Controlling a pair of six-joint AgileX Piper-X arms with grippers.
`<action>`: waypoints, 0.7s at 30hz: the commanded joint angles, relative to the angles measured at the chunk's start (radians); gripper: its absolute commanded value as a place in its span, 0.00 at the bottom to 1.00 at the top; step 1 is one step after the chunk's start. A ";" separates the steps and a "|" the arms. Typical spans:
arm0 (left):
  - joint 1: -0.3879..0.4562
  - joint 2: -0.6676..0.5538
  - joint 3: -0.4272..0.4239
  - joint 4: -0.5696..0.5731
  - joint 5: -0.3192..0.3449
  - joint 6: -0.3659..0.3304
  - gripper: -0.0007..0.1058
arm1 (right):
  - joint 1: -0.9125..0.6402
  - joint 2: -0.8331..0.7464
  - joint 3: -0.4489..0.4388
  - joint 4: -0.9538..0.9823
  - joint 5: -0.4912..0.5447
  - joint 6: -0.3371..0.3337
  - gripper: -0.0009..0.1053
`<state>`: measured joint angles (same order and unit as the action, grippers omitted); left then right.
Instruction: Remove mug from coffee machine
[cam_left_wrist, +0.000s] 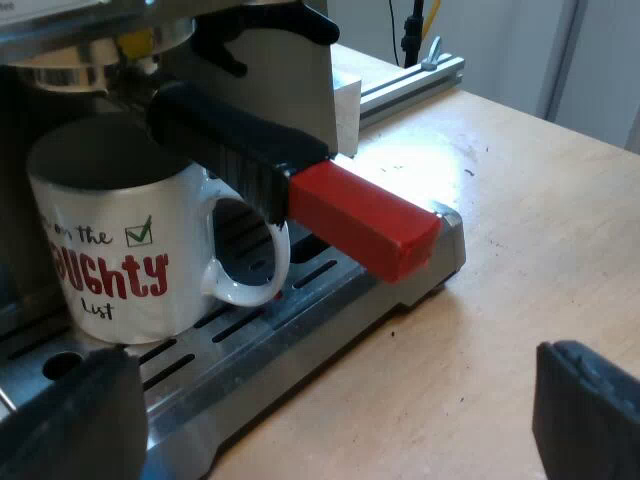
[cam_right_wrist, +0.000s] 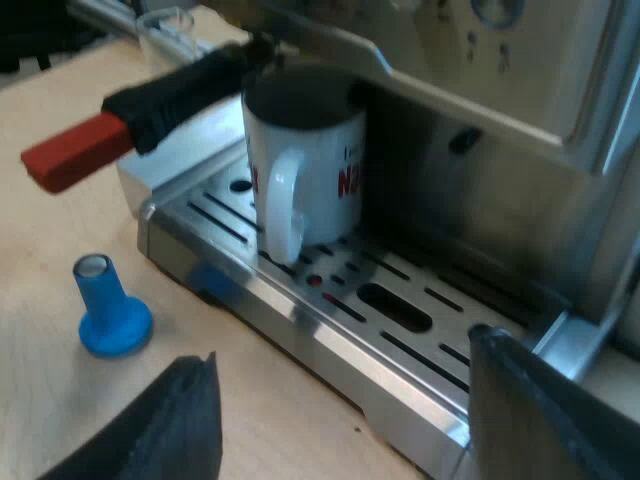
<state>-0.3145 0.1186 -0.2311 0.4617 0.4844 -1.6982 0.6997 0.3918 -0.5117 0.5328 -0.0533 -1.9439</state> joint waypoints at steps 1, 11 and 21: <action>-0.005 -0.002 -0.004 -0.018 0.006 -0.003 0.75 | 0.014 0.001 0.024 -0.076 0.019 -0.006 0.54; -0.005 -0.002 -0.004 -0.018 0.006 -0.003 0.75 | 0.065 0.001 0.176 -0.293 0.084 0.056 0.63; -0.005 -0.002 -0.004 -0.018 0.006 -0.003 0.75 | 0.073 0.055 0.269 -0.405 0.118 0.095 0.63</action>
<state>-0.3145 0.1186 -0.2311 0.4617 0.4844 -1.6982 0.7713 0.4373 -0.2425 0.1580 0.0583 -1.8586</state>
